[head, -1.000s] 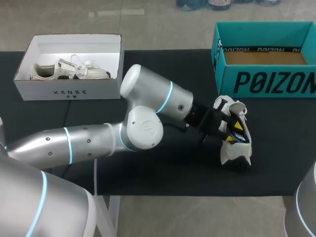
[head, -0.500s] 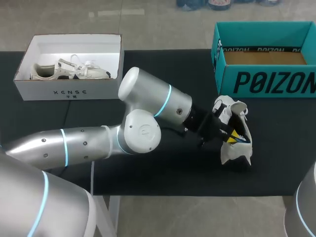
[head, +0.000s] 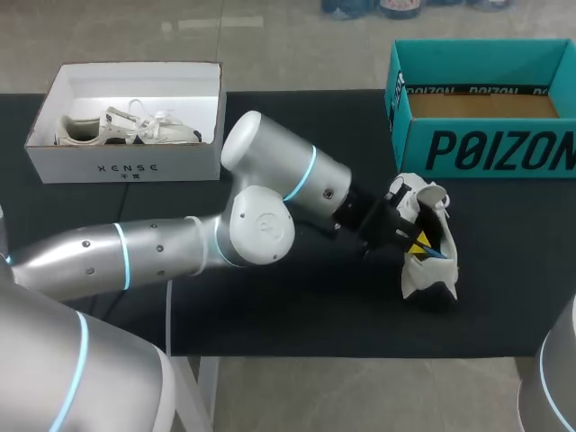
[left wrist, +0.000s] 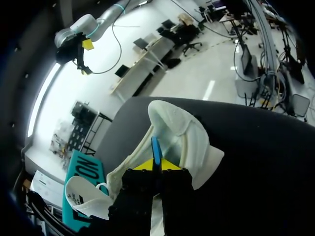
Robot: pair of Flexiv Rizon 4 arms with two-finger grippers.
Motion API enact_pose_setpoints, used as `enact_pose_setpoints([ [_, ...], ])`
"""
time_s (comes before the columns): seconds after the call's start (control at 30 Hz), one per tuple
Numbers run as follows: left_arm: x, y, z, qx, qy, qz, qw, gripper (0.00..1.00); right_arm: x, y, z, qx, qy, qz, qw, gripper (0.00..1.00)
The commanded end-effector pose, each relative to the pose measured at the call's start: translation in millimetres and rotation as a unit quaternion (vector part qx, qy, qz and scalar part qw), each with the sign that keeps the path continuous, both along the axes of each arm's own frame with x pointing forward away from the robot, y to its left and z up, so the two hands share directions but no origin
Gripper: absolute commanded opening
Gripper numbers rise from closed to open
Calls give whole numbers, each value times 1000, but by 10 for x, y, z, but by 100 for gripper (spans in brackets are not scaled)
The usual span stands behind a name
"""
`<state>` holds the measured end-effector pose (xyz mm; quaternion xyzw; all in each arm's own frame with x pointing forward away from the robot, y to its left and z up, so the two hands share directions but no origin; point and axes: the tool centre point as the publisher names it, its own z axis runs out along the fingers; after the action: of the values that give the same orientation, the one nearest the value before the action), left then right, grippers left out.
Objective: Take the shoe out of the shoebox, open the shoe tongue, remove and reinsert the insole, then place the shoe into the shoebox
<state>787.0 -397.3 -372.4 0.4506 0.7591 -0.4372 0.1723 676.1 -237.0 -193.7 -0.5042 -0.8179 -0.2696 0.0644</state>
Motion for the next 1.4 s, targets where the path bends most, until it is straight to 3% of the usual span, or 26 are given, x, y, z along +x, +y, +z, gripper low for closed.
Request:
enact_pose_setpoints([
  [0.03,30,-49,-1,1,2,-7,1000,73,-14,3,-2,-1,0,-1,1000,100],
  [0.07,17,-41,24,0,2,-7,1000,99,-14,3,-2,-1,0,-1,1000,100],
  [0.1,8,-27,52,0,1,-7,1000,100,-14,3,-2,-1,0,-1,1000,100],
  [0.37,91,178,399,9,-24,-4,1000,100,-14,3,-2,-1,0,-1,1000,100],
  [0.73,131,342,764,83,-34,-88,992,100,-14,3,-2,-1,0,-1,1000,100],
  [0.9,4,340,778,143,-19,-151,978,100,-14,3,-2,-1,0,-1,1000,100],
  [1.07,-112,370,680,171,-11,-161,972,100,-14,3,-2,-1,0,-1,1000,100],
  [1.4,-158,389,649,172,-9,-154,973,100,-14,3,-2,-1,0,-1,1000,100],
])
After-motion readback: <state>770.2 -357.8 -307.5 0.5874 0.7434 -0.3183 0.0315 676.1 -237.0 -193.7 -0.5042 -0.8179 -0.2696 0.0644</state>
